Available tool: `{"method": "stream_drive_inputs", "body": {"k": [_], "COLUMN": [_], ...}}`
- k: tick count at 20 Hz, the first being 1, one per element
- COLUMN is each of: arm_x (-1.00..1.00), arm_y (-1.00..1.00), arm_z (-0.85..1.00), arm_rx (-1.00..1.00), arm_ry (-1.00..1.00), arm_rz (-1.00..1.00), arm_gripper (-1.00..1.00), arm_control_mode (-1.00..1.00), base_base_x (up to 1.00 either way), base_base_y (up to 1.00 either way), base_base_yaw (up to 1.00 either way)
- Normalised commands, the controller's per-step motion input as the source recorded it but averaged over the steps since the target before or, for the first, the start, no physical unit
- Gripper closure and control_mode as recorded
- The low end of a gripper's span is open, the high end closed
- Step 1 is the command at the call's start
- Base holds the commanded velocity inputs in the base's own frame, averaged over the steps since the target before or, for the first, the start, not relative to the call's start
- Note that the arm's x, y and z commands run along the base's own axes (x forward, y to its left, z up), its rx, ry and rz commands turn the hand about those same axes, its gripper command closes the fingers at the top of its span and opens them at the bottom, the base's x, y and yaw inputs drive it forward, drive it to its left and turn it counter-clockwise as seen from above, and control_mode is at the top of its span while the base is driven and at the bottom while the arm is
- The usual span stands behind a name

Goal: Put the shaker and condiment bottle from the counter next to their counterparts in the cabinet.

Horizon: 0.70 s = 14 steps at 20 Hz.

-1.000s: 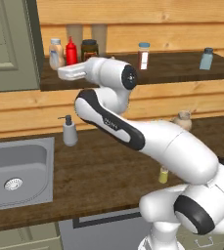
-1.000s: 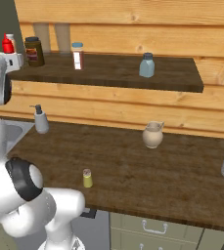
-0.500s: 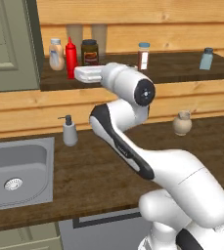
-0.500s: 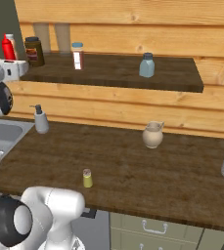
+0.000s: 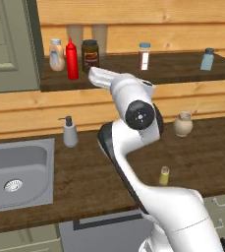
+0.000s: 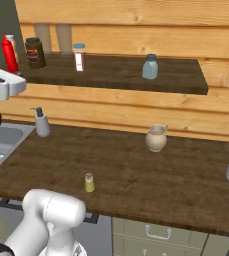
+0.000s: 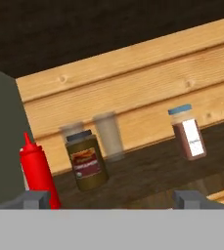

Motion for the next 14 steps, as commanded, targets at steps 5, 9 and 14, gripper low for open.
{"method": "stream_drive_inputs", "body": {"k": [5,9,14], "arm_x": [-0.44,-0.26,-0.09], "arm_y": [-0.51,-0.67,-0.71], "arm_z": [-0.12,-0.34,-0.58], "arm_rx": [0.19,0.23,0.22], "arm_ry": [0.02,0.02,0.01], "arm_rz": [-0.32,-0.29,-0.24], "arm_gripper": [-1.00,-1.00,-1.00], "arm_control_mode": [-1.00,-1.00,-1.00], "base_base_x": [0.00,0.00,0.00], "base_base_y": [0.00,0.00,0.00], "base_base_yaw": [0.00,0.00,0.00]}}
